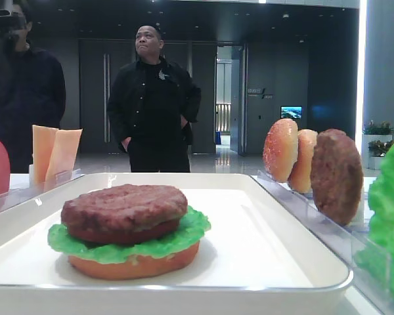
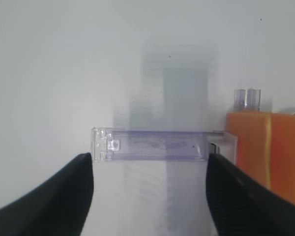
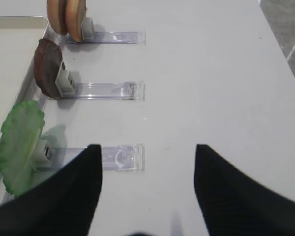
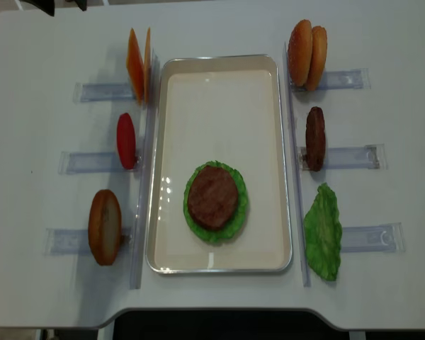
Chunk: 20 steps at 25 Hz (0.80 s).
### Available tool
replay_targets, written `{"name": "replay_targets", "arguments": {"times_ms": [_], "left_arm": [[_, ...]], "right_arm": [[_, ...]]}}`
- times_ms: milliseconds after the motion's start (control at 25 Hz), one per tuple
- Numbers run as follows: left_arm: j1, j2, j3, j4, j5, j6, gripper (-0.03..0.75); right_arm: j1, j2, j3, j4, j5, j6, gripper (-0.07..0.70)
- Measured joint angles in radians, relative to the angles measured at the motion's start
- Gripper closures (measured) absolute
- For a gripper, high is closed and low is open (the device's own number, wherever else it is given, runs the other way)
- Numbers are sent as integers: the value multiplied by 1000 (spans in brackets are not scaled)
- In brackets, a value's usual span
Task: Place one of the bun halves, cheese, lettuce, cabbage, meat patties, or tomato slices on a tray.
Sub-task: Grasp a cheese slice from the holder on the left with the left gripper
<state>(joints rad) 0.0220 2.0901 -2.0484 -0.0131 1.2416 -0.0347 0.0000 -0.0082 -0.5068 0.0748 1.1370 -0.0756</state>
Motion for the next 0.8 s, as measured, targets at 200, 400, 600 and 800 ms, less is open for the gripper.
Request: {"name": "replay_targets", "arguments": {"times_ms": [200,400,600,800], "left_arm": [[-33,0,-8,13,0,-14,177],[-111,0,-8,24,0,-68,177],[-191,0,-8,34,0,-131,177],[-242,0,-8,38,0,-176,177]], "right_arm": [[0,0,0,0,0,0,234],[0,0,0,0,0,0,234],[0,0,0,0,0,0,234],[0,0,0,0,0,0,234]]}}
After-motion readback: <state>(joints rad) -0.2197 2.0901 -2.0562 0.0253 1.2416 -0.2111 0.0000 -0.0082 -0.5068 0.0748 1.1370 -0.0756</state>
